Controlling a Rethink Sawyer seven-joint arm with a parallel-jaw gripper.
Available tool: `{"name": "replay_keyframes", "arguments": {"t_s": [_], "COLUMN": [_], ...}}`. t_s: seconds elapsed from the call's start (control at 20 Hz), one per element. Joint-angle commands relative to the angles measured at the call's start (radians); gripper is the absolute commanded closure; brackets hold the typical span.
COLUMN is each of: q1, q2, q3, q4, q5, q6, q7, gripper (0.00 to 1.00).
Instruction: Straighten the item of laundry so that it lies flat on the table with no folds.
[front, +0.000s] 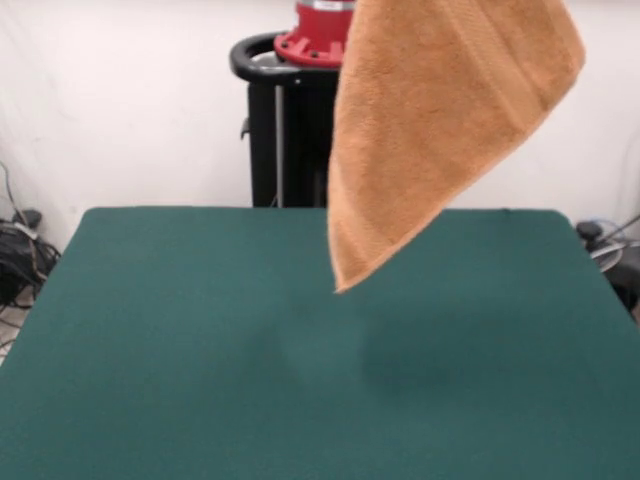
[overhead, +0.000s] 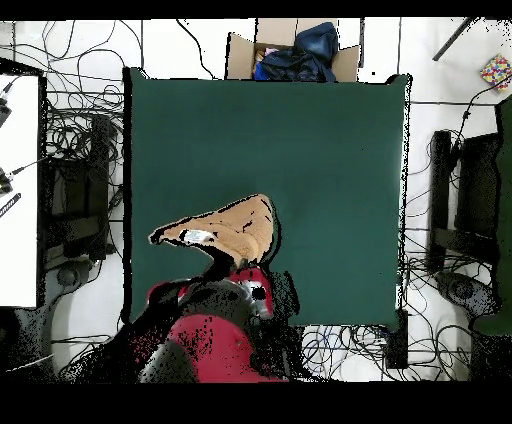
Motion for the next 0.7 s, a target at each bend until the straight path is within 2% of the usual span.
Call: {"name": "replay_keyframes", "arguments": {"t_s": [0.05, 0.5, 0.7], "q1": [0.075, 0.148, 0.181], "q2": [-0.025, -0.010, -0.017], "q3": [-0.093, -0.154, -0.176], "q4": [0.119, 0.170, 0.181], "q5": [0.007, -0.015, -0.024], "q6": [0.059, -0.007, 0.005], "q7": [0.379, 0.440, 0.490], "gripper": [1.00, 1.00, 1.00]}}
